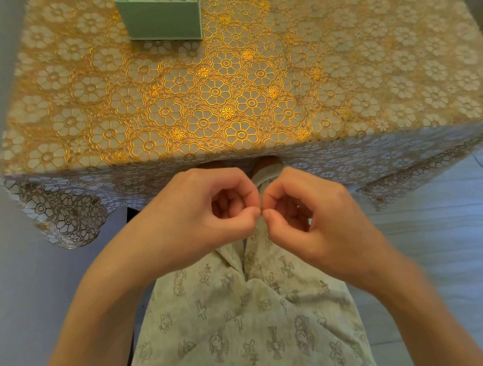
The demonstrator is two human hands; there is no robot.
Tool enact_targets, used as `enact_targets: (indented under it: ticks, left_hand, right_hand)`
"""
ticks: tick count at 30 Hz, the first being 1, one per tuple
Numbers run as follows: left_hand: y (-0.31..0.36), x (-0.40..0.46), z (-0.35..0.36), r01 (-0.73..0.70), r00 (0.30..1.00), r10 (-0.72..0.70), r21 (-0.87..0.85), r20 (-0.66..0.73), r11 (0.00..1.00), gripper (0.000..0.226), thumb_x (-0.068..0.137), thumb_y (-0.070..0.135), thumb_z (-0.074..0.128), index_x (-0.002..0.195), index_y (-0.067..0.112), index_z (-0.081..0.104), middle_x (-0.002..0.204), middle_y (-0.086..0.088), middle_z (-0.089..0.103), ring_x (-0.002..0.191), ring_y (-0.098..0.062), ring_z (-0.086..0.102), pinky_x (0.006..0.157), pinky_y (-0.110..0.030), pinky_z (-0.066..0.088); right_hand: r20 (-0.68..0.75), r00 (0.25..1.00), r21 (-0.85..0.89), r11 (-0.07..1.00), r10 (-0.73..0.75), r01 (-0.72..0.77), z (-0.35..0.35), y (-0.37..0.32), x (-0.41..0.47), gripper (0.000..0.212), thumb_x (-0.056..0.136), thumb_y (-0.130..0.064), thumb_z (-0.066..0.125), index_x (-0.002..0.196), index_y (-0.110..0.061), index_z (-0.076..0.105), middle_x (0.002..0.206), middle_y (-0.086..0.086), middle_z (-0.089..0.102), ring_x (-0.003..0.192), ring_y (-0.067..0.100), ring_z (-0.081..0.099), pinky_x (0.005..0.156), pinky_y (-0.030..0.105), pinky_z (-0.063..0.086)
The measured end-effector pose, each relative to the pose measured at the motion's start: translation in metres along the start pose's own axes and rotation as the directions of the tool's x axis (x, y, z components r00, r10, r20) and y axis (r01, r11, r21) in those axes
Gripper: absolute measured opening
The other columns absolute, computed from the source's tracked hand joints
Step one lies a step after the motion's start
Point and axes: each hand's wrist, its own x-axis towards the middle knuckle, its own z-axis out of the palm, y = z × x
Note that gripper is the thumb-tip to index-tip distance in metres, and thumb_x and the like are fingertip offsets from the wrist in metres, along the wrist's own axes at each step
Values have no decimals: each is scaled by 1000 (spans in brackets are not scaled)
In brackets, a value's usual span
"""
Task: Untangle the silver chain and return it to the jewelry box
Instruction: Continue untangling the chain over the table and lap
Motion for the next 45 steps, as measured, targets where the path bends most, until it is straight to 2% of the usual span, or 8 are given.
enact_targets:
  ticks: [2,10,18,24,30,33,37,45]
  left_hand:
    - [-2,0,1,-1,1000,1,-70,-1,998,8,76,23,67,69,21,63,54,10,51,50,-1,43,50,-11,34]
    - [-6,1,6,7,1000,-7,-276,1,961,5,73,18,63,71,14,64,55,10,51,52,-4,42,49,-11,34]
    - [-8,1,9,8,1000,-7,-321,4,947,8,70,24,67,71,17,65,57,9,53,52,-2,43,50,-10,34]
    - [-7,0,7,14,997,-36,-321,-64,947,5,73,18,62,70,15,64,57,9,54,52,-2,44,51,-10,36]
    - [-4,-1,7,-27,998,8,-293,-67,956,12,73,30,68,78,20,66,63,6,58,57,-5,49,54,-14,40]
    - [-1,0,11,-46,996,23,-274,-88,961,6,75,25,66,77,20,66,58,8,54,53,-2,46,51,-11,36]
    - [1,-2,12,-56,993,38,-156,-116,986,5,74,27,64,76,23,65,58,2,54,53,-3,46,51,-13,37]
    - [6,1,7,-21,1000,22,52,-9,998,8,75,26,67,68,23,64,53,13,52,48,-1,45,49,-8,32]
  right_hand:
    - [-11,1000,8,1000,-7,7,0,-1,0,3,77,-21,52,74,-21,51,66,-16,44,56,4,42,54,10,32]
    - [-37,999,11,1000,-25,26,-1,-2,1,4,74,-18,51,73,-21,48,65,-17,41,54,3,40,53,10,31]
    - [-40,999,45,999,-3,5,-1,-1,-1,4,74,-19,51,71,-21,48,64,-15,43,54,5,40,53,11,31]
    - [-32,998,96,994,45,-42,-6,1,-4,4,73,-22,49,70,-21,48,64,-10,47,56,9,44,52,19,37]
    - [-39,995,177,980,96,-88,-8,-1,-4,6,73,-25,50,71,-20,51,66,-11,51,56,9,47,52,26,42]
    - [-45,994,207,974,102,-90,-7,-1,-3,7,74,-26,51,72,-19,53,64,-7,51,55,13,47,51,27,42]
    - [-42,993,204,974,106,-96,-6,0,-4,5,74,-26,52,72,-22,53,65,-7,51,56,13,47,52,28,42]
    - [7,999,21,999,41,-41,-5,2,-5,4,74,-25,52,72,-26,49,64,-17,46,54,7,42,53,11,32]
